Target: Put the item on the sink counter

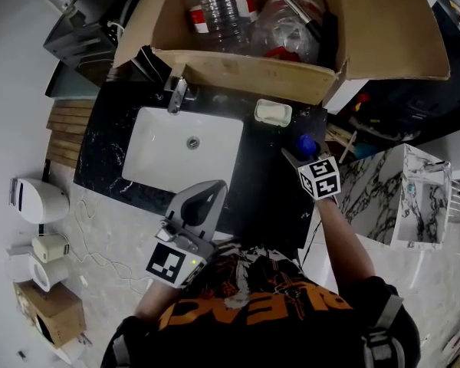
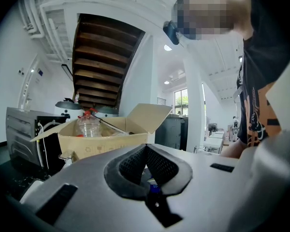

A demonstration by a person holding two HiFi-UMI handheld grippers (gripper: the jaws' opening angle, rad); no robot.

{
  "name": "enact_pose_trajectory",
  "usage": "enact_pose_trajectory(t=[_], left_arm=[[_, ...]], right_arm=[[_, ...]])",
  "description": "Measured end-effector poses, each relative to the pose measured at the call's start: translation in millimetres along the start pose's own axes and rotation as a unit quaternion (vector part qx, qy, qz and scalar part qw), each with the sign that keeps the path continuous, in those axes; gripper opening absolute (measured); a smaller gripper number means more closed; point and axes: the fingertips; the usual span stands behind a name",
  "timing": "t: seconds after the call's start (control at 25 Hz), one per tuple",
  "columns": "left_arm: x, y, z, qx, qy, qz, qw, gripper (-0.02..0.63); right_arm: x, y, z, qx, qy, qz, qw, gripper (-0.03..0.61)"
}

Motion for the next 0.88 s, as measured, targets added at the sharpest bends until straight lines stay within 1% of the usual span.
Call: enact_pose_trajectory(t=[0.16,0.24,0.44,0.52,0.64,0.76,0.88], left_arm=[[4,-3,-2,-0.004,-0.004,-0.001,1.0000,0.015],[5,-7,-1,-0.011,-0.006,-0.005,0.9999,0.015],[8,-7,-2,-0.014,-0.011,-0.012,0.9998,0.015],[9,-5,-3,-0.013,-0.012,-0.009,0.9998,0.015],[9,-7,-4,-0.014,-0.014,-0.004,0.9998,0.015],[11,-7,-6,-0.013,-0.019,-0.003,0.9997,0.015],[13,-6,-8,-0.008,-0.027,0.000,0.9996,0.015]], right_arm=[[-2,13,6,0.035,0.013,-0.023,0.999,0.385],[-3,19,10,0.048,0.013,-0.022,0.999,0.396],[-5,32,22,0.070,0.013,-0.016,0.997,0.399],[-5,41,29,0.085,0.012,-0.020,0.996,0.399],[-5,55,43,0.104,0.004,-0.011,0.995,0.399],[-5,77,64,0.128,-0.008,0.000,0.992,0.399],[-14,107,86,0.161,-0.008,0.008,0.987,0.399]])
Point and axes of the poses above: the fingertips, and each gripper's own axes: z backward along the fingers, x to its right, y out of its top, and after that the axes turned 4 degrees about x, right-handed
